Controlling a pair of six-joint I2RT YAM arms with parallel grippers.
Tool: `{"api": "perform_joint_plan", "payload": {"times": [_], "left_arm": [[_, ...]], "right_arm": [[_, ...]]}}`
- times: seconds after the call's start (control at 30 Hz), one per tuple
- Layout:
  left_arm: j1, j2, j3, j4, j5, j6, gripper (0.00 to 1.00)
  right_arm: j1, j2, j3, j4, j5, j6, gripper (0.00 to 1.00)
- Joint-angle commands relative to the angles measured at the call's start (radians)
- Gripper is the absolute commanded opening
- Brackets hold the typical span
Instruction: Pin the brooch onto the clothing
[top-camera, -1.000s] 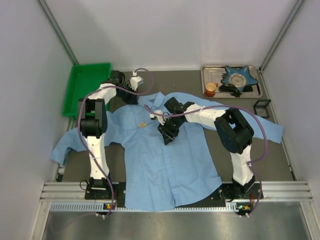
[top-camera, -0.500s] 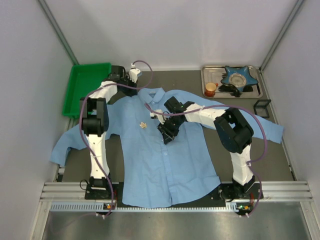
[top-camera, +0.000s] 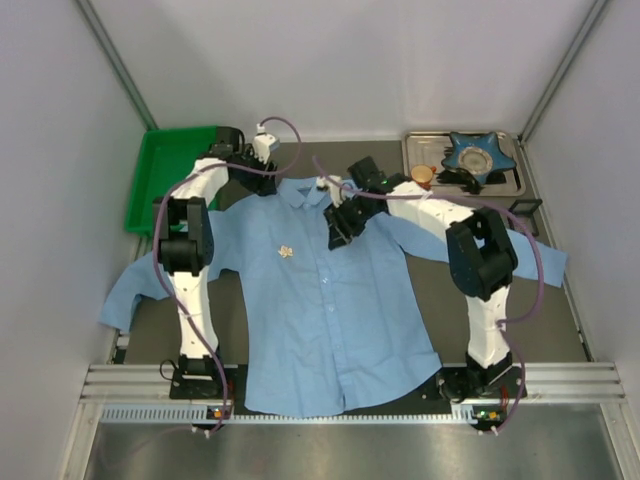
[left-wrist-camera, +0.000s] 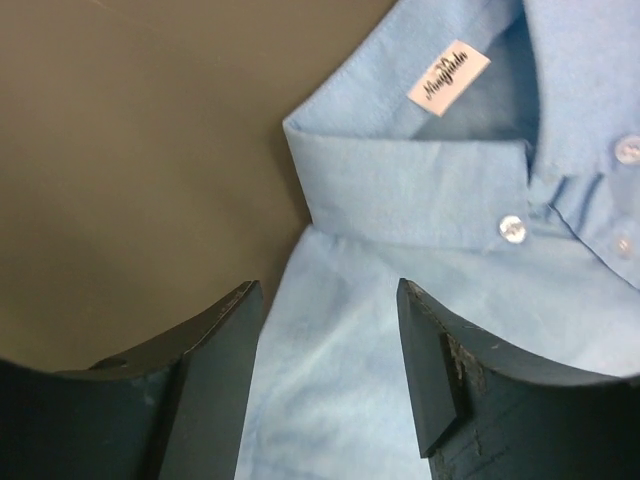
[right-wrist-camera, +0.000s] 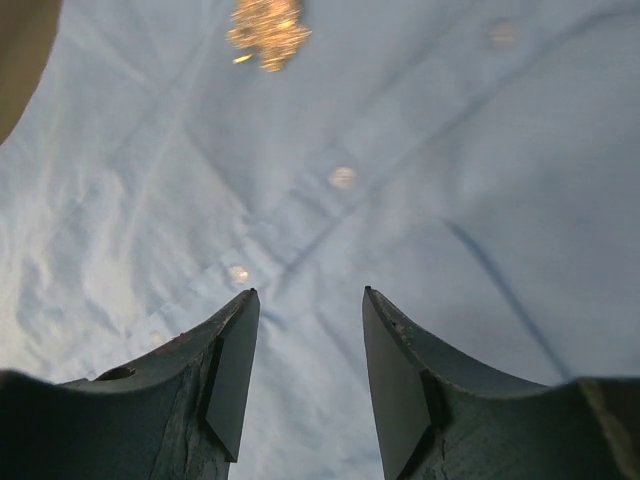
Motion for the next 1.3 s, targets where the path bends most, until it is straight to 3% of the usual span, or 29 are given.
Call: {"api": "perform_joint_plan", "payload": {"times": [0.0, 0.17, 0.2, 0.3, 0.63, 0.93, 1.13, 1.17, 1.27], "left_arm": [[0.025, -0.144, 0.01, -0.168, 0.032, 0.038, 0.64], [0.033, -0.207, -0.139, -0.225, 0.039, 0.045, 0.71], [0.036, -0.215, -0.151, -0.255, 0.03, 0.035, 0.86], [0.047, -0.217, -0.171, -0.335, 0.004, 0.037, 0.87], [0.114, -0.299, -0.352, -0.275, -0.142, 0.095, 0.85], [0.107, -0.305, -0.286, -0.231, -0.105, 0.081, 0.89], [0.068, -0.353, -0.225, -0.173, -0.073, -0.003, 0.93], [0.064, -0.356, -0.208, -0.174, -0.059, -0.018, 0.99], [0.056, -0.382, -0.157, -0.142, -0.071, -0.081, 0.99]], "right_arm": [[-0.137, -0.06, 0.08, 0.008, 0.066, 0.028, 0.47], [-0.209, -0.012, 0.108, 0.004, 0.273, -0.012, 0.45], [-0.217, -0.003, 0.109, 0.002, 0.293, -0.016, 0.45], [-0.24, 0.034, 0.102, -0.005, 0.351, -0.027, 0.43], [-0.313, 0.112, 0.057, -0.039, 0.48, -0.047, 0.37], [-0.361, 0.071, 0.028, -0.047, 0.489, -0.038, 0.36], [-0.367, -0.017, 0.039, -0.036, 0.309, -0.029, 0.45], [-0.367, -0.029, 0.046, -0.035, 0.284, -0.021, 0.49], [-0.365, -0.095, 0.088, -0.022, 0.21, 0.001, 0.57]]}}
